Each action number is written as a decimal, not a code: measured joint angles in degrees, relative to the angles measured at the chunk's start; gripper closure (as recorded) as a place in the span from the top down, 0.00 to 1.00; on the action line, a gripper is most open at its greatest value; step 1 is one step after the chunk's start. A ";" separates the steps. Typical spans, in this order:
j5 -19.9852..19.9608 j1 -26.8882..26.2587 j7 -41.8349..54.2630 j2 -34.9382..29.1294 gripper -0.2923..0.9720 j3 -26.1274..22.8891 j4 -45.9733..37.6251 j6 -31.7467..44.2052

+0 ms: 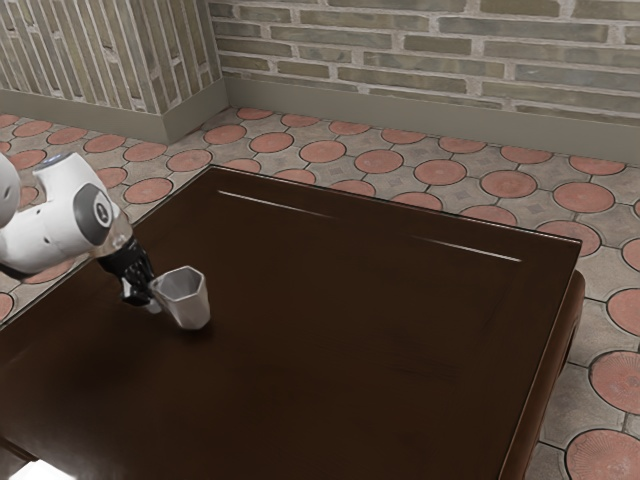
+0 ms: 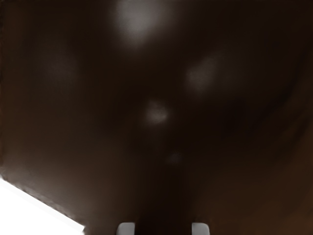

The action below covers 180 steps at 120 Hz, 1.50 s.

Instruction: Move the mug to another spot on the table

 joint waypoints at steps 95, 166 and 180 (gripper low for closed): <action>-8.65 -0.54 1.05 7.37 0.18 -8.77 14.40 -13.73; -15.44 -0.45 6.43 8.36 0.15 -11.84 9.99 -5.25; -16.09 -0.37 7.60 9.16 0.27 -11.87 10.04 -3.92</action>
